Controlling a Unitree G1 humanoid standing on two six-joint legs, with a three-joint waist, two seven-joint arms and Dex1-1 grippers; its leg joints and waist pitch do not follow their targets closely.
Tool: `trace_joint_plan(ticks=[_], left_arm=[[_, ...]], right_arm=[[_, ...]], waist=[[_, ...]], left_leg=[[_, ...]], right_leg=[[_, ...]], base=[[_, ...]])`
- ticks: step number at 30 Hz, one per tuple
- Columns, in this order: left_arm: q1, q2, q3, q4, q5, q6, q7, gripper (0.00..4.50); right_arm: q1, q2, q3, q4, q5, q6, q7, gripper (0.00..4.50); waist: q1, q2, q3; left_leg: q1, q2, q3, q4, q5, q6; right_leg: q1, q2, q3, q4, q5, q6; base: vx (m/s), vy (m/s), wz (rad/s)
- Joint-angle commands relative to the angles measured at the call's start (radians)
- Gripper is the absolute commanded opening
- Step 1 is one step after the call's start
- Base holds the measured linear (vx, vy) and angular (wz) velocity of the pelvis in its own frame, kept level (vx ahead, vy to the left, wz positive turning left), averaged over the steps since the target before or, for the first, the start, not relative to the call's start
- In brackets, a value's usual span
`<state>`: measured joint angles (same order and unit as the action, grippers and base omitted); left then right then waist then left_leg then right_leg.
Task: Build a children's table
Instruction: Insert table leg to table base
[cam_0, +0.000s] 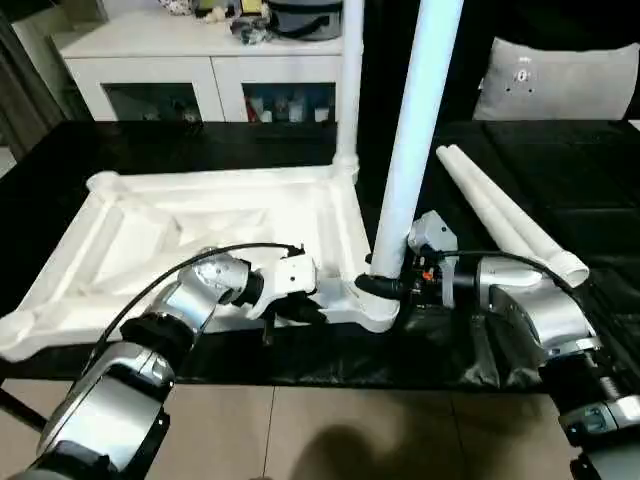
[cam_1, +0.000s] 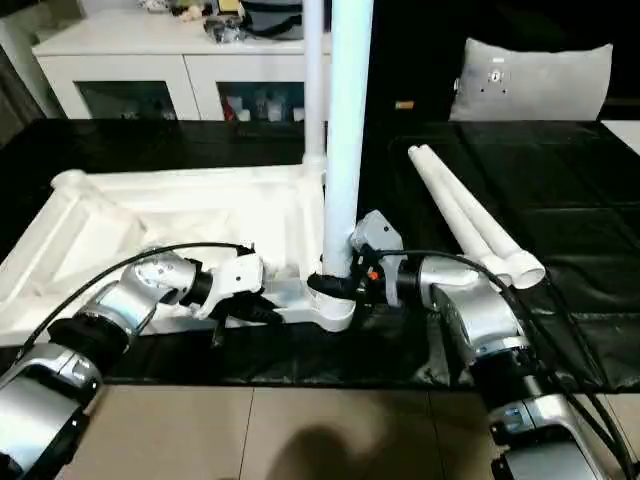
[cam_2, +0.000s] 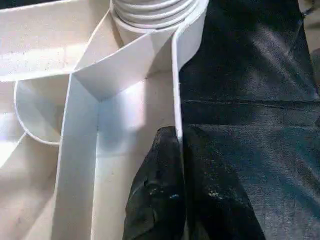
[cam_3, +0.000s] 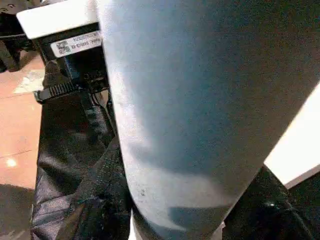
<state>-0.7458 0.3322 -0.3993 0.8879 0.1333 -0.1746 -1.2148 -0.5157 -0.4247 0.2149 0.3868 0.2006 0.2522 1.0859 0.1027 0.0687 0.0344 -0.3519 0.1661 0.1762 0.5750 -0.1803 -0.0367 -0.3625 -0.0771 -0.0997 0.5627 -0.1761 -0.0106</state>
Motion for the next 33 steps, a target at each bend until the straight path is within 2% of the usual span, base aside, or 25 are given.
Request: trace_joint_plan(ticks=[1, 3, 7, 8, 9, 12, 13, 14, 15, 16, 17, 19, 20, 22, 23, 24, 25, 26, 27, 28, 29, 30, 31, 32, 33], left_arm=[[-0.013, 0.029, -0.011, 0.027, 0.042, 0.008, 0.020, 0.00], [-0.003, 0.027, -0.002, 0.017, 0.025, 0.039, 0.013, 0.00], [0.022, 0.018, 0.024, -0.019, 0.002, 0.110, 0.036, 0.00], [0.054, 0.007, 0.044, -0.080, -0.012, 0.198, 0.073, 0.00], [0.054, 0.007, 0.044, -0.080, -0.012, 0.198, 0.073, 0.00], [0.115, -0.039, 0.085, -0.217, -0.043, 0.368, 0.164, 0.00], [0.148, -0.074, 0.097, -0.295, -0.055, 0.449, 0.211, 0.00], [0.163, -0.109, 0.105, -0.335, -0.059, 0.498, 0.254, 0.00], [0.163, -0.109, 0.105, -0.335, -0.059, 0.498, 0.254, 0.00], [0.178, -0.169, 0.113, -0.387, -0.051, 0.568, 0.328, 0.00], [0.183, -0.191, 0.115, -0.411, -0.042, 0.598, 0.357, 0.00], [0.179, -0.224, 0.086, -0.429, -0.007, 0.598, 0.385, 0.00], [0.179, -0.227, 0.078, -0.436, -0.002, 0.600, 0.385, 0.00], [0.176, -0.223, 0.063, -0.443, 0.007, 0.591, 0.376, 0.00], [0.180, -0.217, 0.059, -0.460, 0.013, 0.601, 0.378, 0.00], [0.182, -0.212, 0.058, -0.468, 0.015, 0.604, 0.378, 0.00], [0.186, -0.203, 0.059, -0.477, 0.018, 0.607, 0.378, 0.00], [0.192, -0.198, 0.058, -0.493, 0.020, 0.620, 0.381, 0.00], [0.196, -0.188, 0.059, -0.501, 0.023, 0.623, 0.384, 0.00], [0.203, -0.181, 0.060, -0.519, 0.026, 0.640, 0.395, 0.00], [0.206, -0.177, 0.061, -0.525, 0.028, 0.646, 0.401, 0.00], [0.209, -0.173, 0.061, -0.530, 0.030, 0.651, 0.410, 0.00], [0.210, -0.169, 0.061, -0.530, 0.031, 0.650, 0.413, 0.00], [0.211, -0.168, 0.061, -0.530, 0.032, 0.649, 0.415, 0.00], [0.211, -0.166, 0.061, -0.530, 0.032, 0.647, 0.416, 0.00]], right_arm=[[0.048, -0.019, 0.067, 0.082, -0.055, 0.049, 0.011, 1.88], [0.053, -0.004, 0.049, 0.075, -0.035, 0.065, 0.002, 1.88], [0.074, 0.025, 0.010, 0.047, -0.021, 0.094, -0.077, 1.88], [0.084, 0.059, -0.022, 0.030, -0.033, 0.125, -0.190, 1.88], [0.084, 0.059, -0.022, 0.030, -0.033, 0.125, -0.190, 1.88], [0.088, 0.113, -0.057, 0.023, -0.074, 0.166, -0.370, 1.88], [0.081, 0.142, -0.077, 0.036, -0.095, 0.182, -0.459, 1.88], [0.070, 0.165, -0.096, 0.053, -0.098, 0.196, -0.516, 1.88], [0.070, 0.165, -0.096, 0.053, -0.098, 0.196, -0.516, 1.88], [0.050, 0.199, -0.118, 0.088, -0.106, 0.208, -0.600, 1.88], [0.043, 0.211, -0.124, 0.101, -0.112, 0.211, -0.633, 1.88], [0.021, 0.235, -0.143, 0.143, -0.107, 0.212, -0.685, 1.88], [0.017, 0.240, -0.146, 0.148, -0.104, 0.213, -0.695, 1.88], [0.004, 0.252, -0.157, 0.170, -0.093, 0.224, -0.710, 1.88], [0.000, 0.257, -0.161, 0.176, -0.090, 0.230, -0.720, 1.88], [-0.002, 0.259, -0.162, 0.179, -0.090, 0.230, -0.721, 1.88], [-0.003, 0.260, -0.162, 0.180, -0.088, 0.231, -0.720, 1.88], [-0.004, 0.263, -0.165, 0.180, -0.089, 0.234, -0.722, 1.88], [-0.005, 0.263, -0.161, 0.180, -0.095, 0.233, -0.721, 1.88], [-0.009, 0.266, -0.161, 0.184, -0.099, 0.232, -0.724, 1.88], [-0.010, 0.267, -0.161, 0.186, -0.101, 0.231, -0.723, 1.88], [-0.015, 0.267, -0.160, 0.195, -0.104, 0.224, -0.727, 1.88], [-0.018, 0.267, -0.159, 0.202, -0.106, 0.215, -0.727, 1.88], [-0.020, 0.266, -0.158, 0.209, -0.107, 0.206, -0.724, 1.88], [-0.022, 0.265, -0.158, 0.214, -0.108, 0.197, -0.721, 1.88]], waist=[[-0.002, -0.005, -0.041], [0.001, -0.006, -0.039], [0.000, -0.006, -0.033], [-0.002, -0.006, -0.031], [-0.008, -0.004, -0.027], [-0.030, -0.002, -0.023], [-0.033, 0.002, -0.022], [-0.045, 0.000, -0.020], [-0.058, 0.005, -0.019], [-0.072, 0.004, -0.014], [-0.081, 0.006, -0.014], [-0.097, 0.002, -0.016], [-0.099, 0.007, -0.015], [-0.106, 0.002, -0.011], [-0.113, -0.003, -0.009], [-0.120, 0.007, -0.006], [-0.123, 0.015, -0.004], [-0.120, 0.030, -0.003], [-0.093, 0.033, 0.006], [-0.069, 0.029, -0.007], [-0.071, -0.028, -0.009], [-0.060, -0.044, 0.003], [-0.065, -0.048, 0.009], [-0.059, -0.046, 0.004], [-0.049, -0.017, -0.015]], left_leg=[[0.008, 0.078, -0.034, -0.085, -0.386, 0.009], [0.012, 0.077, -0.031, -0.083, -0.383, 0.012], [0.017, 0.076, -0.035, -0.084, -0.413, 0.001], [0.020, 0.074, -0.037, -0.084, -0.433, -0.004], [0.019, 0.076, -0.041, -0.089, -0.451, -0.018], [0.028, 0.070, -0.047, -0.090, -0.518, -0.041], [0.030, 0.068, -0.051, -0.087, -0.533, -0.044], [0.025, 0.067, -0.053, -0.090, -0.548, -0.047], [0.032, 0.065, -0.056, -0.087, -0.582, -0.050], [0.043, 0.059, -0.055, -0.081, -0.624, -0.047], [0.046, 0.057, -0.057, -0.079, -0.640, -0.045], [0.038, 0.057, -0.061, -0.083, -0.652, -0.028], [0.033, 0.057, -0.064, -0.086, -0.660, -0.026], [0.042, 0.052, -0.062, -0.082, -0.690, -0.026], [0.053, 0.045, -0.058, -0.071, -0.691, -0.023], [0.051, 0.048, -0.064, -0.072, -0.710, -0.025], [0.048, 0.056, -0.069, -0.082, -0.743, -0.031], [0.018, 0.088, -0.084, -0.129, -0.855, -0.055], [-0.037, 0.130, -0.082, -0.216, -0.987, -0.084], [-0.032, 0.126, -0.064, -0.224, -0.990, -0.093], [0.037, 0.070, -0.039, -0.147, -0.827, -0.076], [0.110, 0.000, -0.027, 0.028, -0.524, -0.028], [0.086, -0.004, -0.034, 0.053, -0.378, 0.007], [-0.019, 0.012, -0.062, 0.009, -0.207, 0.018], [-0.039, 0.048, -0.078, -0.062, -0.219, -0.003]], right_leg=[[0.017, -0.100, 0.063, -0.073, -0.386, -0.179], [0.017, -0.101, 0.063, -0.075, -0.414, -0.183], [0.010, -0.103, 0.062, -0.085, -0.532, -0.151], [0.007, -0.102, 0.061, -0.090, -0.577, -0.133], [0.004, -0.104, 0.062, -0.090, -0.596, -0.130], [-0.006, -0.099, 0.053, -0.101, -0.679, -0.093], [-0.007, -0.100, 0.050, -0.103, -0.695, -0.084], [-0.005, -0.098, 0.045, -0.106, -0.700, -0.076], [-0.010, -0.094, 0.038, -0.113, -0.710, -0.063], [-0.018, -0.088, 0.024, -0.125, -0.729, -0.046], [-0.019, -0.085, 0.016, -0.129, -0.731, -0.039], [-0.007, -0.086, 0.003, -0.138, -0.701, -0.018], [-0.003, -0.086, -0.002, -0.137, -0.697, -0.012], [-0.015, -0.087, -0.013, -0.150, -0.726, 0.008], [-0.024, -0.088, -0.026, -0.165, -0.770, 0.022], [-0.015, -0.089, -0.046, -0.167, -0.775, 0.036], [-0.006, -0.085, -0.054, -0.163, -0.753, 0.039], [0.034, -0.072, -0.039, -0.101, -0.616, 0.015], [0.080, -0.053, 0.001, 0.048, -0.388, -0.044], [0.077, -0.047, 0.015, 0.081, -0.280, -0.062], [-0.009, -0.072, 0.068, -0.023, -0.478, -0.062], [-0.100, -0.144, 0.071, -0.174, -0.928, -0.024], [-0.081, -0.165, 0.080, -0.184, -1.034, -0.010], [0.026, -0.169, 0.051, -0.136, -1.004, 0.014], [0.046, -0.120, 0.026, -0.106, -0.746, -0.001]], base=[[0.000, 0.000, 0.00], [0.000, 0.000, 0.00], [0.000, 0.000, 0.00], [0.000, 0.000, 0.00], [0.000, 0.000, 0.00], [0.000, 0.000, 0.00], [0.000, 0.000, 0.00], [0.000, 0.000, 0.00], [0.000, 0.000, 0.00], [0.000, 0.000, 0.00], [0.000, 0.000, 0.00], [0.000, 0.000, 0.00], [0.000, 0.000, 0.00], [0.000, 0.000, 0.00], [0.000, 0.000, 0.00], [0.000, 0.000, 0.00], [0.000, 0.000, 0.00], [0.000, 0.000, 0.00], [-0.053, -0.010, 0.05], [0.004, -0.088, 0.17], [0.004, -0.088, 0.17], [0.043, -0.127, 0.12], [0.048, -0.054, -0.33], [0.048, -0.054, -0.33], [0.097, 0.035, -0.47]])
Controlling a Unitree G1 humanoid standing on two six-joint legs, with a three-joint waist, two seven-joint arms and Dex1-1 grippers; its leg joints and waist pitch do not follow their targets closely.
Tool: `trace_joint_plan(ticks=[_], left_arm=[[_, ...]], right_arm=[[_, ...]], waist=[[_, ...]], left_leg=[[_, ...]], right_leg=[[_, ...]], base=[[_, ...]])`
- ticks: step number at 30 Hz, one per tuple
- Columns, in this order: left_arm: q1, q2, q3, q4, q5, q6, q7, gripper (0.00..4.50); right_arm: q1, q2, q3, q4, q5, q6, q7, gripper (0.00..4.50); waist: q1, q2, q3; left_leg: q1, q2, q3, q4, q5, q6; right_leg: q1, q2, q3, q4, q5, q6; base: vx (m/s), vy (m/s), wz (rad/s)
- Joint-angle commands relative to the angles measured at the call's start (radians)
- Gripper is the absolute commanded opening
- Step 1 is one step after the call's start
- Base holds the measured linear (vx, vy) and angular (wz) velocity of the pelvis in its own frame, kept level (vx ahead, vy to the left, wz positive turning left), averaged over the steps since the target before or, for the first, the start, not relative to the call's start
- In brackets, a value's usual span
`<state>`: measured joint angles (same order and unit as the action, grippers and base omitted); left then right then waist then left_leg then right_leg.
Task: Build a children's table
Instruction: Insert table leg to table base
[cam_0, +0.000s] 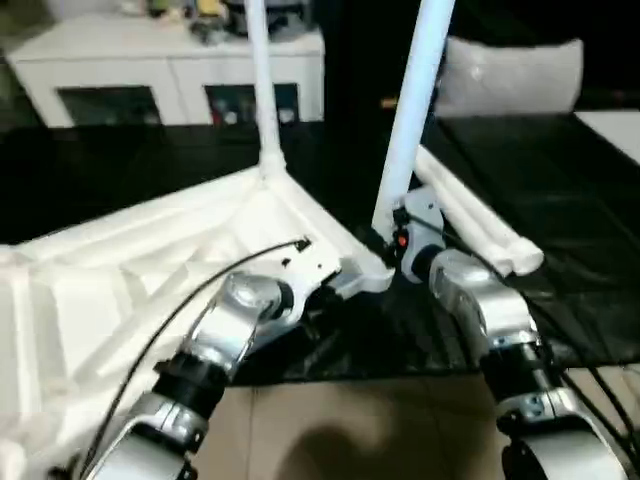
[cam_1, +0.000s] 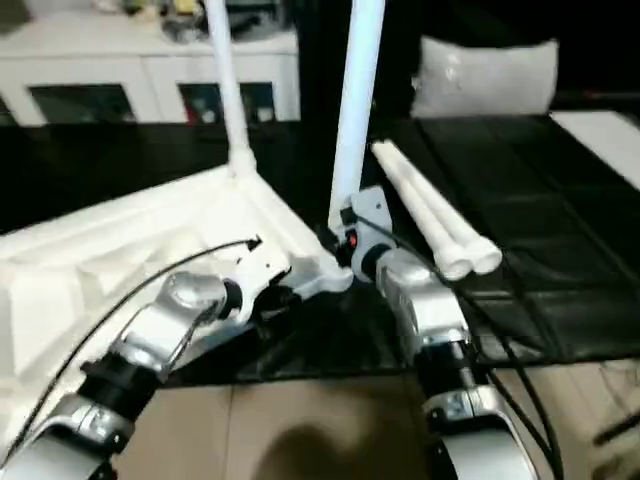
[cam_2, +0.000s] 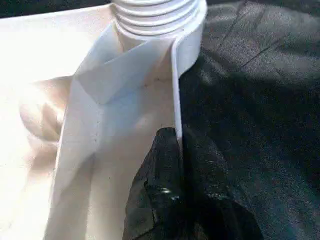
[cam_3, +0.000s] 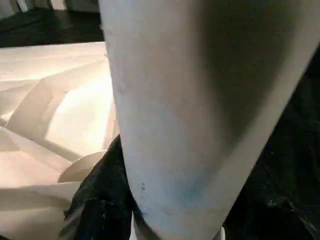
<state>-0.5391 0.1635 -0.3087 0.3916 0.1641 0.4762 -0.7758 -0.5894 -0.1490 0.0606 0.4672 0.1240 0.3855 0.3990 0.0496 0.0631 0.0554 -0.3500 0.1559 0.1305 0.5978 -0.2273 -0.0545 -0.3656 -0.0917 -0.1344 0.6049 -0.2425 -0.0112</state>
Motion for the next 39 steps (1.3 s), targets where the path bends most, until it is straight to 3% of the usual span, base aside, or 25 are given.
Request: trace_joint_plan(ticks=[1, 2, 3, 4, 5, 7, 8, 10, 11, 13, 14, 17, 18, 20, 23, 26, 31, 34, 39], left_arm=[[0.005, 0.003, -0.029, -0.034, 0.001, -0.005, -0.022, 0.00], [0.005, 0.005, -0.029, -0.034, 0.002, -0.007, -0.022, 0.00], [0.006, 0.008, -0.031, -0.037, 0.001, -0.005, -0.021, 0.00], [0.007, 0.010, -0.032, -0.040, 0.000, -0.004, -0.021, 0.00], [0.009, 0.015, -0.034, -0.049, -0.003, 0.002, -0.021, 0.00], [0.010, 0.017, -0.034, -0.052, -0.003, 0.002, -0.019, 0.00], [0.011, 0.020, -0.033, -0.051, -0.004, 0.001, -0.016, 0.00], [0.010, 0.023, -0.030, -0.047, -0.004, -0.002, -0.015, 0.00], [0.009, 0.026, -0.028, -0.043, -0.003, -0.005, -0.014, 0.00], [0.004, 0.038, -0.023, -0.028, -0.001, -0.019, -0.013, 0.00], [0.002, 0.043, -0.021, -0.019, 0.001, -0.026, -0.011, 0.00], [0.000, 0.061, -0.020, -0.006, 0.000, -0.041, -0.012, 0.00], [0.000, 0.061, -0.020, -0.006, 0.000, -0.041, -0.012, 0.00], [-0.001, 0.076, -0.019, 0.002, -0.004, -0.058, -0.018, 0.00], [-0.003, 0.087, -0.023, 0.016, -0.006, -0.091, -0.035, 0.00], [-0.006, 0.100, -0.032, 0.032, -0.004, -0.123, -0.055, 0.00], [-0.016, 0.140, -0.059, 0.080, -0.013, -0.217, -0.125, 0.00], [-0.018, 0.180, -0.086, 0.106, -0.014, -0.306, -0.204, 0.00], [-0.029, 0.229, -0.132, 0.143, 0.007, -0.406, -0.293, 0.00]], right_arm=[[0.051, -0.012, -0.003, 0.138, -0.033, 0.056, -0.032, 1.88], [0.050, -0.013, -0.004, 0.144, -0.033, 0.050, -0.031, 1.88], [0.050, -0.013, -0.006, 0.148, -0.032, 0.045, -0.029, 1.88], [0.050, -0.013, -0.007, 0.151, -0.032, 0.043, -0.028, 2.23], [0.050, -0.012, -0.012, 0.153, -0.028, 0.040, -0.026, 2.44], [0.050, -0.014, -0.012, 0.155, -0.027, 0.036, -0.023, 2.58], [0.050, -0.017, -0.011, 0.159, -0.026, 0.029, -0.018, 2.64], [0.052, -0.021, -0.011, 0.157, -0.024, 0.029, -0.014, 2.80], [0.054, -0.023, -0.012, 0.154, -0.023, 0.030, -0.011, 2.80], [0.061, -0.031, -0.022, 0.142, -0.010, 0.037, 0.000, 3.05], [0.066, -0.039, -0.025, 0.137, -0.010, 0.041, 0.000, 3.10], [0.091, -0.065, -0.023, 0.106, -0.005, 0.063, 0.028, 3.43], [0.091, -0.065, -0.023, 0.106, -0.005, 0.063, 0.028, 3.49], [0.123, -0.086, -0.030, 0.048, 0.015, 0.080, 0.066, 3.75], [0.149, -0.106, -0.029, 0.000, 0.027, 0.061, 0.107, 3.94], [0.167, -0.132, -0.020, -0.013, 0.011, 0.015, 0.112, 4.19], [0.193, -0.180, -0.061, -0.078, 0.068, -0.046, 0.209, 4.45], [0.204, -0.243, -0.029, -0.108, 0.064, -0.127, 0.333, 4.45], [0.203, -0.316, 0.021, -0.128, 0.071, -0.165, 0.482, 4.45]], waist=[[-0.006, -0.010, -0.034], [-0.006, 0.006, -0.037], [-0.008, 0.009, -0.041], [-0.011, 0.008, -0.037], [-0.016, 0.004, -0.034], [-0.019, 0.002, -0.035], [-0.017, 0.000, -0.039], [-0.011, -0.005, -0.046], [-0.009, -0.006, -0.042], [-0.006, -0.009, -0.045], [-0.001, -0.007, -0.050], [0.006, -0.008, -0.058], [0.006, -0.008, -0.058], [0.019, -0.005, -0.068], [0.022, -0.005, -0.075], [0.023, -0.005, -0.075], [0.029, -0.001, -0.069], [0.033, -0.003, -0.070], [0.038, -0.009, -0.072]], left_leg=[[-0.044, 0.070, -0.042, -0.095, -0.220, 0.010], [-0.012, 0.081, -0.042, -0.101, -0.341, -0.004], [0.003, 0.077, -0.035, -0.099, -0.398, -0.018], [0.001, 0.077, -0.035, -0.102, -0.415, -0.022], [-0.009, 0.075, -0.037, -0.107, -0.437, -0.022], [-0.007, 0.072, -0.038, -0.106, -0.460, -0.022], [-0.005, 0.074, -0.035, -0.104, -0.432, -0.016], [-0.008, 0.079, -0.028, -0.102, -0.345, -0.006], [-0.014, 0.079, -0.022, -0.105, -0.323, 0.009], [-0.005, 0.078, -0.013, -0.101, -0.313, 0.015], [-0.012, 0.080, -0.012, -0.099, -0.242, 0.026], [-0.015, 0.080, -0.005, -0.091, -0.127, 0.054], [-0.015, 0.080, -0.005, -0.091, -0.127, 0.054], [-0.012, 0.080, 0.000, -0.078, -0.020, 0.094], [-0.016, 0.079, 0.000, -0.066, 0.049, 0.134], [-0.019, 0.078, 0.001, -0.062, 0.062, 0.157], [-0.018, 0.081, 0.003, -0.070, -0.053, 0.121], [-0.019, 0.080, 0.003, -0.070, -0.057, 0.111], [-0.021, 0.076, 0.007, -0.061, -0.021, 0.140]], right_leg=[[0.044, -0.089, 0.057, -0.132, -0.567, -0.013], [0.022, -0.082, 0.063, -0.123, -0.451, -0.064], [0.016, -0.087, 0.070, -0.124, -0.414, -0.108], [0.017, -0.088, 0.070, -0.121, -0.406, -0.123], [0.027, -0.088, 0.067, -0.119, -0.422, -0.121], [0.026, -0.093, 0.068, -0.126, -0.480, -0.101], [0.023, -0.097, 0.074, -0.126, -0.461, -0.113], [0.025, -0.093, 0.083, -0.113, -0.329, -0.151], [0.027, -0.088, 0.083, -0.109, -0.315, -0.161], [0.022, -0.092, 0.088, -0.113, -0.352, -0.165], [0.029, -0.090, 0.091, -0.104, -0.274, -0.181], [0.038, -0.087, 0.089, -0.084, -0.110, -0.219], [0.038, -0.087, 0.089, -0.084, -0.110, -0.219], [0.042, -0.084, 0.088, -0.066, 0.058, -0.249], [0.045, -0.087, 0.085, -0.053, 0.170, -0.268], [0.042, -0.085, 0.082, -0.051, 0.176, -0.271], [0.044, -0.086, 0.083, -0.068, 0.006, -0.248], [0.046, -0.085, 0.083, -0.066, 0.011, -0.240], [0.046, -0.082, 0.080, -0.059, 0.029, -0.245]], base=[[0.000, 0.000, 0.00], [0.000, 0.000, 0.00], [0.000, 0.000, 0.00], [0.000, 0.000, 0.00], [0.000, 0.000, 0.00], [0.000, 0.000, 0.00], [0.000, 0.000, 0.00], [0.000, 0.000, 0.00], [0.000, 0.000, 0.00], [0.031, -0.005, 0.01], [0.054, -0.010, 0.03], [0.063, -0.015, 0.01], [0.064, -0.011, 0.01], [0.055, -0.005, 0.02], [0.000, 0.000, 0.00], [0.000, 0.000, 0.00], [0.000, 0.000, 0.00], [0.000, 0.000, 0.00], [0.000, 0.000, 0.00]])
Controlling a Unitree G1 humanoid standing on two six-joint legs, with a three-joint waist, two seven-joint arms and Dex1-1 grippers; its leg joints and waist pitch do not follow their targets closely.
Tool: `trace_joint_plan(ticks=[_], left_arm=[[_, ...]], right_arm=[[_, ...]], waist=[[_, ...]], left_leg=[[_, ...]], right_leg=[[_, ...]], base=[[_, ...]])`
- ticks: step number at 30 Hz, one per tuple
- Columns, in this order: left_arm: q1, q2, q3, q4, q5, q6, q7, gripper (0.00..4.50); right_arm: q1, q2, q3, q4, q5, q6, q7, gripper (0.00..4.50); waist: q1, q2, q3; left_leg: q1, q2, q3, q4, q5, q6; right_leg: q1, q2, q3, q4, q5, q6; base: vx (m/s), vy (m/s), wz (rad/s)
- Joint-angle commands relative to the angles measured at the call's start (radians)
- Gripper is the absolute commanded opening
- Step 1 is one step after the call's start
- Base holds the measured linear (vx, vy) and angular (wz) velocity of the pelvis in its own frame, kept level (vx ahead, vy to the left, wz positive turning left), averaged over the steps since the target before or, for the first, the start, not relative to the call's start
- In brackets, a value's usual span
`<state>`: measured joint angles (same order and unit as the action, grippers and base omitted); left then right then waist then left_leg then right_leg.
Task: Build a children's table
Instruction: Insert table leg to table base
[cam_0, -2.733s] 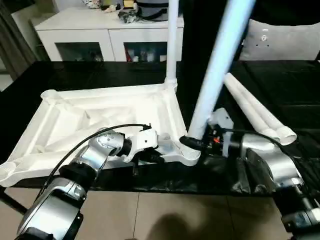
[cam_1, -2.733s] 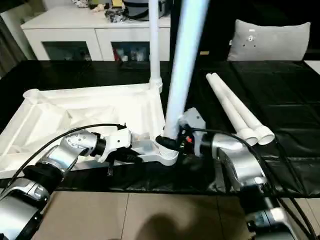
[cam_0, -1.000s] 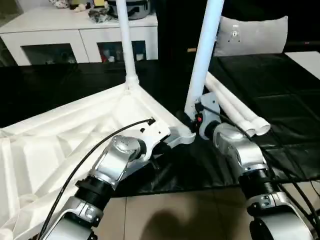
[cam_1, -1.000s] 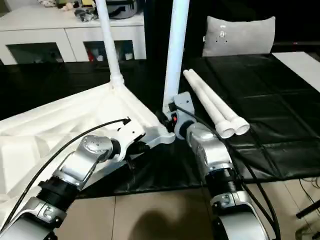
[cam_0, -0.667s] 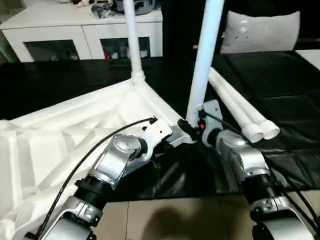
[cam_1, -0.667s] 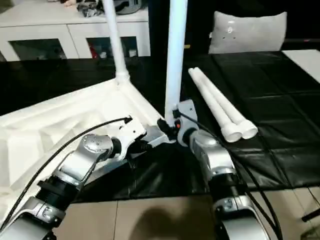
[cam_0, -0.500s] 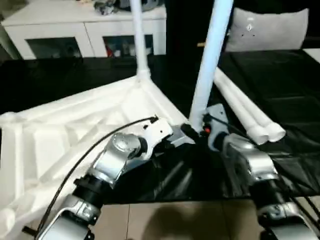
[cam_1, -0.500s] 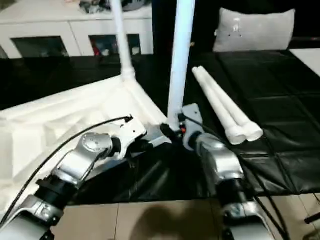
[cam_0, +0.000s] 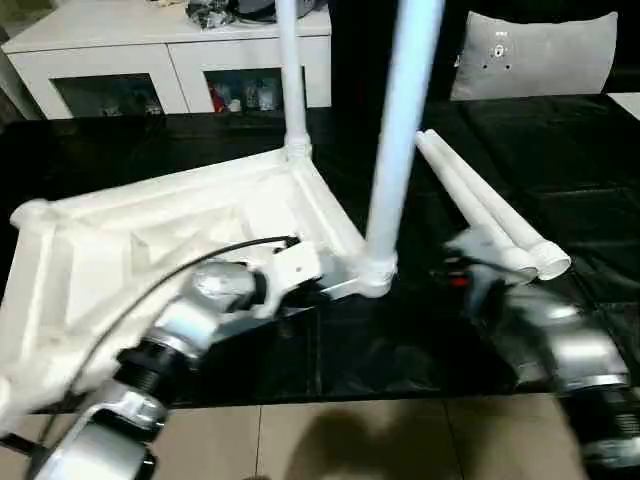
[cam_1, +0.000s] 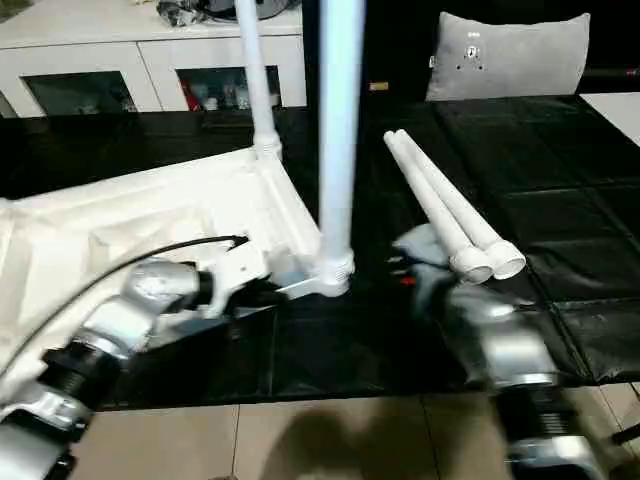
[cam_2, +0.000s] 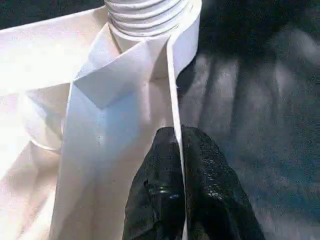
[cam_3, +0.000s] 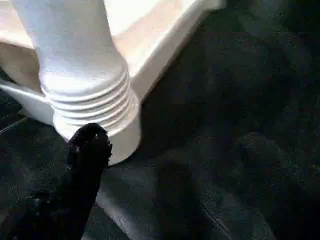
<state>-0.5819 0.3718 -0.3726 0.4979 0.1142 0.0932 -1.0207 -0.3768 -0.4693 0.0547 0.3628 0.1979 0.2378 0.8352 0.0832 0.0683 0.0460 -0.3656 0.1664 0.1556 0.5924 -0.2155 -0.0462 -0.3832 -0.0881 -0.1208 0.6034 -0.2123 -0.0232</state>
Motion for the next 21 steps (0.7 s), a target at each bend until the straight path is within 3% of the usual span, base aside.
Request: trace_joint_plan(ticks=[1, 6, 10, 15, 21], left_arm=[[0.007, 0.029, -0.077, 0.052, 0.060, -0.048, -0.065, 0.00], [0.003, 0.047, -0.104, 0.046, 0.035, -0.116, -0.172, 0.00], [0.012, 0.048, -0.119, 0.011, 0.010, -0.135, -0.236, 0.00], [0.001, 0.045, -0.131, 0.027, 0.016, -0.158, -0.254, 0.00], [0.000, 0.044, -0.123, 0.037, 0.020, -0.166, -0.264, 0.00]], right_arm=[[-0.012, -0.010, 0.037, -0.025, -0.004, -0.031, 0.079, 4.45], [-0.044, -0.039, 0.081, -0.026, 0.027, -0.041, 0.250, 4.45], [-0.070, -0.037, 0.110, 0.006, 0.021, -0.057, 0.302, 4.45], [-0.097, -0.022, 0.127, 0.049, 0.020, -0.058, 0.349, 4.08], [-0.100, -0.019, 0.139, 0.062, 0.031, -0.057, 0.406, 3.53]], waist=[[0.004, -0.014, -0.063], [0.014, -0.013, -0.064], [0.024, -0.014, -0.063], [0.036, -0.016, -0.065], [0.043, -0.017, -0.069]], left_leg=[[-0.005, 0.066, -0.016, -0.055, -0.029, 0.136], [-0.005, 0.075, -0.018, -0.052, -0.028, 0.151], [0.000, 0.077, -0.015, -0.052, -0.048, 0.139], [0.001, 0.078, -0.014, -0.053, -0.048, 0.118], [-0.002, 0.075, -0.014, -0.048, -0.016, 0.133]], right_leg=[[0.062, -0.086, 0.068, -0.057, 0.001, -0.234], [0.057, -0.087, 0.066, -0.051, -0.007, -0.250], [0.052, -0.088, 0.069, -0.051, -0.038, -0.257], [0.052, -0.088, 0.070, -0.048, -0.039, -0.256], [0.054, -0.089, 0.068, -0.043, -0.003, -0.250]], base=[[0.000, 0.000, 0.00], [0.000, 0.000, 0.00], [0.000, 0.000, 0.00], [0.000, 0.000, 0.00], [0.000, 0.000, 0.00]])
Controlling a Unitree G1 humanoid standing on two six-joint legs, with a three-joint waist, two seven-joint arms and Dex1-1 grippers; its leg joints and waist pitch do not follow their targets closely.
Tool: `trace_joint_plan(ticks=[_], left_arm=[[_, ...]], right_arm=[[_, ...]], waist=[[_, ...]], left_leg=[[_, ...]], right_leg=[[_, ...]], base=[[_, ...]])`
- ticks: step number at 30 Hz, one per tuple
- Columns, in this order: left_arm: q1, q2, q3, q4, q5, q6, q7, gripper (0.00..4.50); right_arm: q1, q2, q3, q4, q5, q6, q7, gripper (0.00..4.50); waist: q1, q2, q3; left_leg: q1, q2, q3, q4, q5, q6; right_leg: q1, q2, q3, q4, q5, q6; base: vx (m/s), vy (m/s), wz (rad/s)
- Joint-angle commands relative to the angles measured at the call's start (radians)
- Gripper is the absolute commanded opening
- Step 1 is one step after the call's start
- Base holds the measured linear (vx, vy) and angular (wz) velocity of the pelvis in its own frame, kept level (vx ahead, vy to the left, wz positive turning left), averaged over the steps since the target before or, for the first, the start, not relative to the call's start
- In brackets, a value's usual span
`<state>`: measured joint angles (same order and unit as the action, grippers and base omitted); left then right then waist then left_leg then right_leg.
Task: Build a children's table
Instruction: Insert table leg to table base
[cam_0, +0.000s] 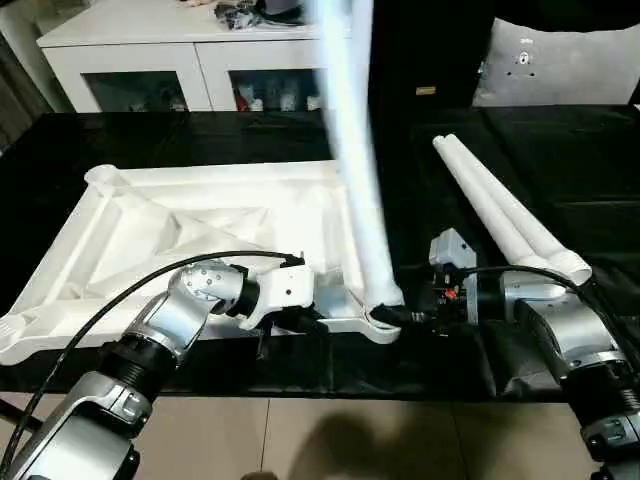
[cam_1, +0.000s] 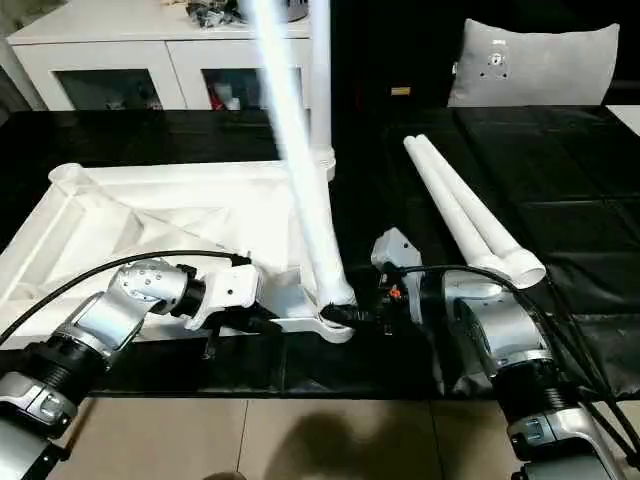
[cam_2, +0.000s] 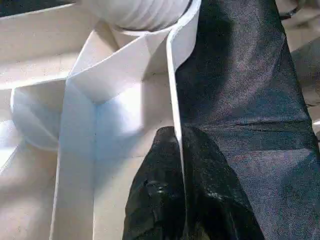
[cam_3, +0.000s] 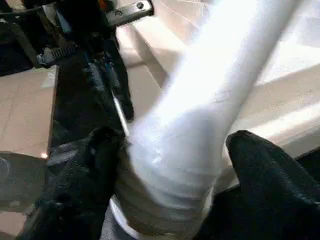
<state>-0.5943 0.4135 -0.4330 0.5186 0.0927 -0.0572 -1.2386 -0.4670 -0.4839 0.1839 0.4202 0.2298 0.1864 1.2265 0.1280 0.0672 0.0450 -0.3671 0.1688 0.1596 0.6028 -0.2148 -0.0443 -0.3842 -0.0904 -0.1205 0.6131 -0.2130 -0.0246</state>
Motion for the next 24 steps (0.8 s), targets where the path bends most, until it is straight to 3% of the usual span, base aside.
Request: trace_joint_plan(ticks=[1, 6, 15, 16, 20, 24], left_arm=[[0.012, 0.003, -0.063, 0.017, 0.041, -0.015, -0.046, 0.00], [0.013, 0.004, -0.062, 0.025, 0.043, -0.017, -0.039, 0.00], [0.012, 0.001, -0.057, 0.035, 0.054, -0.022, -0.016, 0.00], [0.012, 0.000, -0.056, 0.036, 0.055, -0.022, -0.012, 0.00], [0.015, -0.002, -0.050, 0.035, 0.054, -0.019, 0.000, 0.00], [0.017, -0.002, -0.048, 0.035, 0.056, -0.020, 0.006, 0.00]], right_arm=[[-0.009, -0.005, 0.010, 0.003, 0.001, -0.005, 0.019, 3.42], [-0.002, 0.005, 0.013, 0.007, -0.002, 0.004, 0.022, 2.96], [-0.016, 0.026, 0.011, 0.039, -0.038, -0.006, -0.044, 2.57], [-0.016, 0.025, 0.011, 0.038, -0.039, -0.004, -0.046, 2.54], [-0.011, 0.017, 0.015, 0.024, -0.047, -0.001, -0.051, 2.25], [-0.012, 0.007, 0.028, 0.016, -0.073, -0.011, -0.063, 2.12]], waist=[[-0.001, -0.016, -0.069], [0.001, -0.016, -0.068], [0.000, -0.014, -0.066], [0.000, -0.008, -0.065], [-0.007, -0.014, -0.062], [-0.009, -0.015, -0.063]], left_leg=[[0.000, 0.073, -0.017, -0.058, -0.016, 0.132], [0.001, 0.074, -0.018, -0.059, -0.024, 0.124], [0.002, 0.073, -0.016, -0.064, -0.066, 0.097], [0.004, 0.073, -0.016, -0.064, -0.078, 0.092], [0.006, 0.071, -0.015, -0.072, -0.138, 0.062], [0.006, 0.072, -0.015, -0.072, -0.124, 0.063]], right_leg=[[0.055, -0.087, 0.068, -0.054, -0.005, -0.248], [0.053, -0.085, 0.067, -0.056, -0.033, -0.241], [0.053, -0.085, 0.067, -0.063, -0.077, -0.227], [0.053, -0.085, 0.067, -0.064, -0.091, -0.226], [0.055, -0.085, 0.068, -0.077, -0.191, -0.195], [0.054, -0.084, 0.070, -0.074, -0.173, -0.195]], base=[[0.000, 0.000, 0.00], [0.000, 0.000, 0.00], [0.000, 0.000, 0.00], [0.000, 0.000, 0.00], [0.000, 0.000, 0.00], [0.000, 0.000, 0.00]])
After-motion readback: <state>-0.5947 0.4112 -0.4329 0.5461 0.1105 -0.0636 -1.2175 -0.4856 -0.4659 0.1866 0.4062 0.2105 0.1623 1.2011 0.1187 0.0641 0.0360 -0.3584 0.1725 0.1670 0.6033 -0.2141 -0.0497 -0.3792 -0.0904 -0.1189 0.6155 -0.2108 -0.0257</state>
